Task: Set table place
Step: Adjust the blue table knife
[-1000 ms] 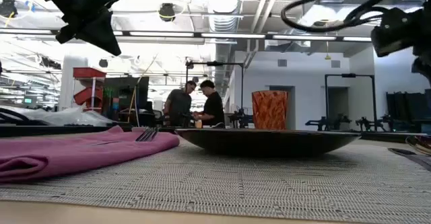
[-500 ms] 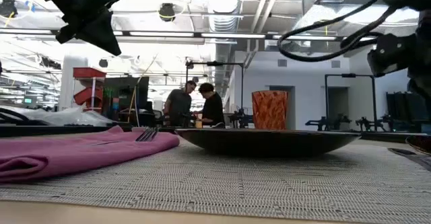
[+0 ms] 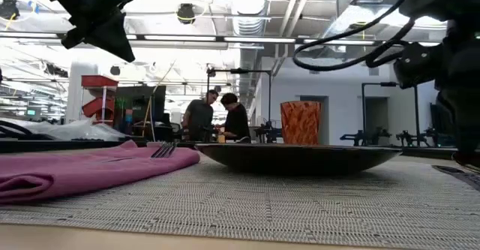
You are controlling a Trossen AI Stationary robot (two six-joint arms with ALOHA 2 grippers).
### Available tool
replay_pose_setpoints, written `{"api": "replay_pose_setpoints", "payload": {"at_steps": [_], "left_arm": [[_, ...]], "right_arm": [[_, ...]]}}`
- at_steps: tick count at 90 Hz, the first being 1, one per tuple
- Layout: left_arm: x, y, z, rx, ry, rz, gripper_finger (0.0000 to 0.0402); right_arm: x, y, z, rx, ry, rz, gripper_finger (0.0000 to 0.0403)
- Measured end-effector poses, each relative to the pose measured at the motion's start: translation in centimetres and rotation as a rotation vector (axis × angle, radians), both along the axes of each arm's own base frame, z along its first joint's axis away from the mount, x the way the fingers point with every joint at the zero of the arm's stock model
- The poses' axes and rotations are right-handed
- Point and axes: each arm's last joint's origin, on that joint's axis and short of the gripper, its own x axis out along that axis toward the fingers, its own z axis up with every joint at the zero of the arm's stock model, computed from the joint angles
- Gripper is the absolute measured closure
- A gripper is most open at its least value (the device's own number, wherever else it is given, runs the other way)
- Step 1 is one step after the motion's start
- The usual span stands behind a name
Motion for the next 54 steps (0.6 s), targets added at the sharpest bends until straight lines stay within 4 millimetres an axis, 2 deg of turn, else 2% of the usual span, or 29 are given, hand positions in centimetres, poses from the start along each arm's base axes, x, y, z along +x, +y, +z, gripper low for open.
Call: {"api": "replay_pose_setpoints", "payload": {"at_steps": [23,54], "left_arm": [[0.00,0.00,0.00,-0.009,-0.009,0.010,0.0401],[0.00,0.00,0.00,-0.006,-0.005,0.007,0.0401]], "right_arm": [[0.27,0.16,0.06,0.023,-0.025,0.017,0.0398],[0.66,-0.82,0.08,0.012,-0.037,0.010,0.0402]]}}
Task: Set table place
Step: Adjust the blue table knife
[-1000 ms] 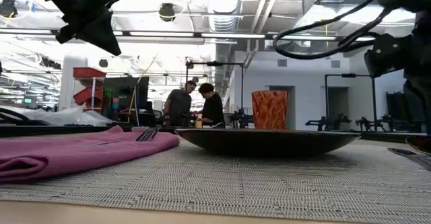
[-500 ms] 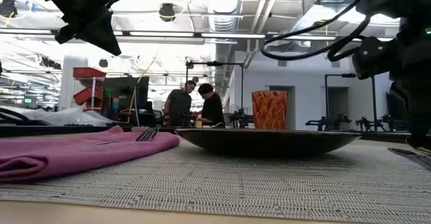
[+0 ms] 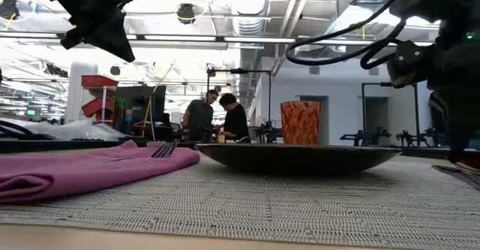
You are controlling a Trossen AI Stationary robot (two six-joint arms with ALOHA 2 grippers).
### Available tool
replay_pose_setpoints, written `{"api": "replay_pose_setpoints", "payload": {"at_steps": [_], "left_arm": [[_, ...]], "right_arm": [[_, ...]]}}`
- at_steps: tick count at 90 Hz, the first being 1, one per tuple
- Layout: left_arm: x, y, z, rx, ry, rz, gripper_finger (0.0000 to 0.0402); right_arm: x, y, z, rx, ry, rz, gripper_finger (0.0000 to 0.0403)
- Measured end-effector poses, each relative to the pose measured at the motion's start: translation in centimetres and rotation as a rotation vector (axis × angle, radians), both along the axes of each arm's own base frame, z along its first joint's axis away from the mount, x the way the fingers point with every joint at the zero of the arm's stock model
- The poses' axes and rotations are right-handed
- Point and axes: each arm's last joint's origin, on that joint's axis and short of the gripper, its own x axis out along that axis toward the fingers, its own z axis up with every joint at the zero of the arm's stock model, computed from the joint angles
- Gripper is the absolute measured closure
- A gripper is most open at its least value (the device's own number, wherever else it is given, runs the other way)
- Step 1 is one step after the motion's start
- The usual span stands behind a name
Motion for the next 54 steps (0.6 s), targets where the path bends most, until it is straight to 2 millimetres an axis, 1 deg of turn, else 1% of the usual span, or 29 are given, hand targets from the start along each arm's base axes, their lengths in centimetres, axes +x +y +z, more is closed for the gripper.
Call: {"api": "replay_pose_setpoints", "payload": {"at_steps": [16,54], "left_arm": [[0.00,0.00,0.00,0.003,0.003,-0.004,0.0401],[0.00,0.00,0.00,0.002,0.003,-0.003,0.0401]], "right_arm": [[0.22,-0.78,0.00,0.002,-0.001,-0.029,0.0402],[0.10,-0.52,0.00,0.017,0.009,0.008,0.0402]]}}
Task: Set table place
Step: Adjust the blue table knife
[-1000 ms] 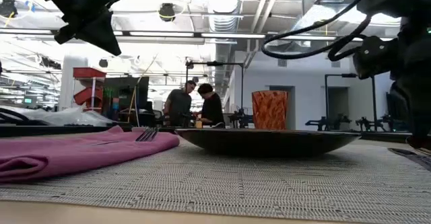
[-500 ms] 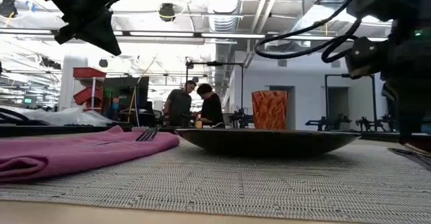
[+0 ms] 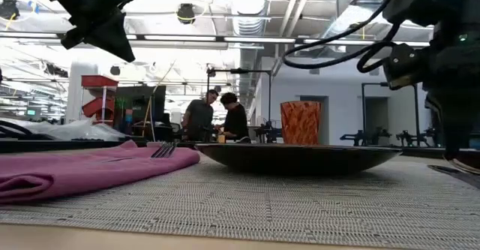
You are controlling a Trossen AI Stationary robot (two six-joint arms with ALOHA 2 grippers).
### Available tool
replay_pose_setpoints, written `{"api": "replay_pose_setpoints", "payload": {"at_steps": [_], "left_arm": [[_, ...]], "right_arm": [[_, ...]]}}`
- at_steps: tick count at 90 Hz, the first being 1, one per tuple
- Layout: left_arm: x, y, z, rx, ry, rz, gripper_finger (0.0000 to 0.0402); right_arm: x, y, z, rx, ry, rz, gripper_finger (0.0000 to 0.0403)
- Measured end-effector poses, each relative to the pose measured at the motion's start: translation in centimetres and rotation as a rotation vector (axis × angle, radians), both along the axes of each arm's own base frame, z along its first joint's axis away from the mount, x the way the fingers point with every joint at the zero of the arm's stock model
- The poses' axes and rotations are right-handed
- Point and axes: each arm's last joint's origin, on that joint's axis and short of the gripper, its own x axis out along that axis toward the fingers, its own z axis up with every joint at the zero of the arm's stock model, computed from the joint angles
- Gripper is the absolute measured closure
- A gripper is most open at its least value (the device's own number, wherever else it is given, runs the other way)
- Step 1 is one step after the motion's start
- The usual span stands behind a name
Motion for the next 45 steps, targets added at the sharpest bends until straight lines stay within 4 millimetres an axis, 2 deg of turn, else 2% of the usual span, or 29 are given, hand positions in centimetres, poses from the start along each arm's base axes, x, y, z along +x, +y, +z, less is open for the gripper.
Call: {"api": "replay_pose_setpoints", "payload": {"at_steps": [45], "left_arm": [[-0.2,0.0,-0.1,0.002,0.022,0.001,0.0401]], "right_arm": [[1.5,-1.9,0.3,0.021,-0.113,-0.020,0.0402]]}}
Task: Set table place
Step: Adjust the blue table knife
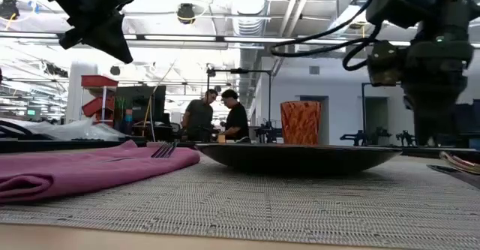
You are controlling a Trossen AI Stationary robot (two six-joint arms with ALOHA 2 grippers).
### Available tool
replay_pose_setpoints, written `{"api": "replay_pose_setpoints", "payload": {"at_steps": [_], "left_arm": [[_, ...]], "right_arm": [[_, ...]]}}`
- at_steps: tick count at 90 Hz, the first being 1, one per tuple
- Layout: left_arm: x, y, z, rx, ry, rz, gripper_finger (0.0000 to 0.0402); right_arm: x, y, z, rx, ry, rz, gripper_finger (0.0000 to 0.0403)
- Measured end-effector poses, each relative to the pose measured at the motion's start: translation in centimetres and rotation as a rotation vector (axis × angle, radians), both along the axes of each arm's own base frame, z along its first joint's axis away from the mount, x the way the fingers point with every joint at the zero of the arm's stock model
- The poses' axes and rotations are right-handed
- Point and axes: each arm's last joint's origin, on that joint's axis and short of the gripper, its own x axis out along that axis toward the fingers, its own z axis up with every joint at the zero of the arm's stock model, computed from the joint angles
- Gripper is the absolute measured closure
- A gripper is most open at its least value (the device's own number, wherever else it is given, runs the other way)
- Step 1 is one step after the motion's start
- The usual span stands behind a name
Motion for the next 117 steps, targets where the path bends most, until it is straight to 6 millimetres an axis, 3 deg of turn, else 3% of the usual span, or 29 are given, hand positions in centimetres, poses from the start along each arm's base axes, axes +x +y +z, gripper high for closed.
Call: {"api": "replay_pose_setpoints", "payload": {"at_steps": [28,74,117], "left_arm": [[0.0,0.0,0.0,0.000,0.000,0.000,0.0401],[0.0,0.0,0.0,-0.010,-0.011,0.012,0.0401],[0.0,0.0,0.0,-0.009,-0.009,0.010,0.0401]], "right_arm": [[-1.2,-1.4,-0.4,-0.021,0.143,-0.030,0.0403],[-1.2,-0.3,-0.4,0.013,0.138,0.023,0.0403],[0.5,0.1,-2.9,0.072,0.186,0.118,0.0403]]}}
